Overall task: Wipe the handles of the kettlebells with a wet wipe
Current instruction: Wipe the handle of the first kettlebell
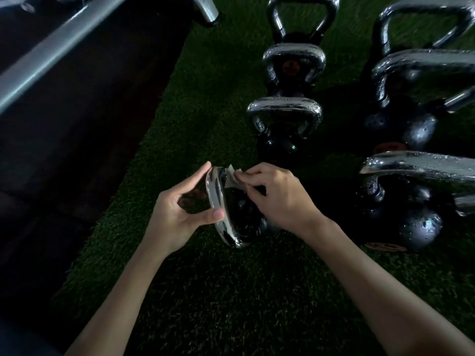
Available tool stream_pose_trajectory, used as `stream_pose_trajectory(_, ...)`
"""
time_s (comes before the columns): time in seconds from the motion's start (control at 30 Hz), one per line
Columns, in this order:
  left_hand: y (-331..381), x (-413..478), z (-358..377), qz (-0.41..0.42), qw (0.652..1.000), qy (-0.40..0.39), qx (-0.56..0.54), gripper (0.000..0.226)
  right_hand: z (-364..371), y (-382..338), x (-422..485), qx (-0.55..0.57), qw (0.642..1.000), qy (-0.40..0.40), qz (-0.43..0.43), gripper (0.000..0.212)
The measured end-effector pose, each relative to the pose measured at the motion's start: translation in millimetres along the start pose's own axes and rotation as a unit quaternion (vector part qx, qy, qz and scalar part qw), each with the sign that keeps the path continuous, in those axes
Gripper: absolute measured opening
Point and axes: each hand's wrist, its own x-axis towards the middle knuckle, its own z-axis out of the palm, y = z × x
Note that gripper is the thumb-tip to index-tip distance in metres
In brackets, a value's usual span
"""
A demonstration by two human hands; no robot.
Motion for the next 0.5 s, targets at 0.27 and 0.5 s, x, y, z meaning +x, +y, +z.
stream_pose_trajectory(0.27,0,2,0,0.002,1.0,-0.006,0.006,0.097,12,-3,9,0.067,0.991,0.117,-0.01,0.024)
stream_pose_trajectory(0.5,-4,-1,-6,-0.005,1.0,-0.003,-0.006,0.102,14,-5,11,0.026,0.995,0.095,-0.001,0.023)
